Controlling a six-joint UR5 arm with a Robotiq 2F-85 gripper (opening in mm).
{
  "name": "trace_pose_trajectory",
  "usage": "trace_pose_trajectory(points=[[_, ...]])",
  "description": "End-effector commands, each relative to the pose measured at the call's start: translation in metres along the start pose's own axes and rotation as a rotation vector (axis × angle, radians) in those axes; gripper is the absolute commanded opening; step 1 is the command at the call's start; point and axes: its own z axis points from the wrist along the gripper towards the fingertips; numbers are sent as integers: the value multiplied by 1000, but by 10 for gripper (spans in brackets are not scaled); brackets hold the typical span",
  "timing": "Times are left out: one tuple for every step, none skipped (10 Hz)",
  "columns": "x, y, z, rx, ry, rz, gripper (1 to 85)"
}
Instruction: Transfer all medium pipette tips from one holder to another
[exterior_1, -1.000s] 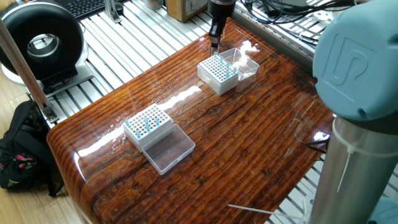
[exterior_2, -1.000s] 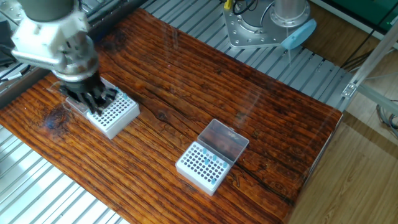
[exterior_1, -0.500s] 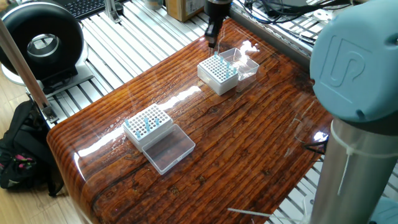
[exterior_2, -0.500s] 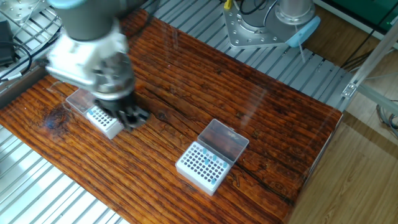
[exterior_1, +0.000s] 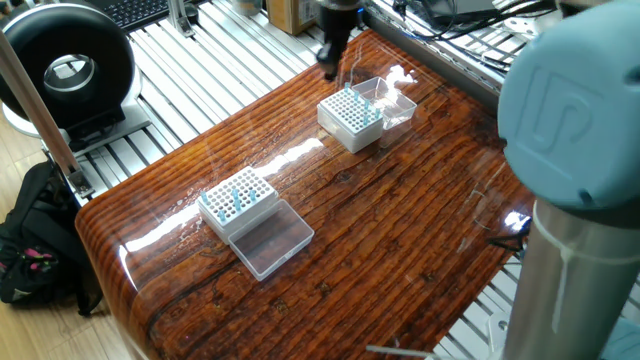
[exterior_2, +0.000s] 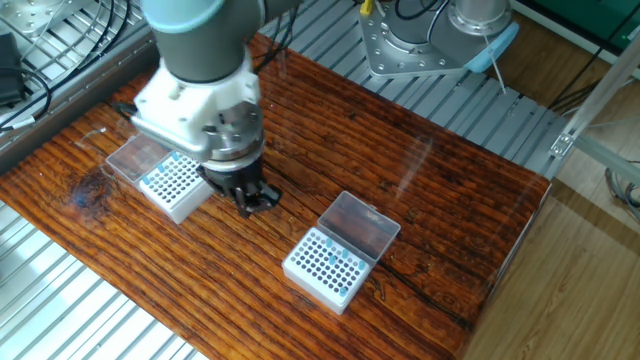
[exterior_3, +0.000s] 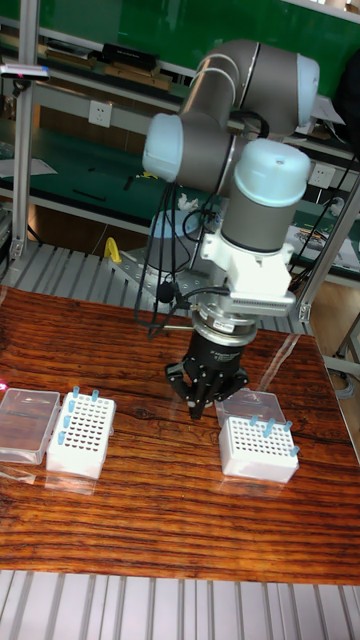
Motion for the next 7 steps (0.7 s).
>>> trace_pose_trajectory(points=[[19, 7, -1, -9, 64, -146, 97], [18, 6, -1, -6, 61, -214, 113], [15, 8, -1, -12, 46, -246, 140], [14, 10, 2, -23, 21, -248, 157], [14, 25, 8, -54, 5, -220, 173], [9, 46, 12, -71, -10, -178, 187], [2, 71, 16, -83, -25, -131, 190]])
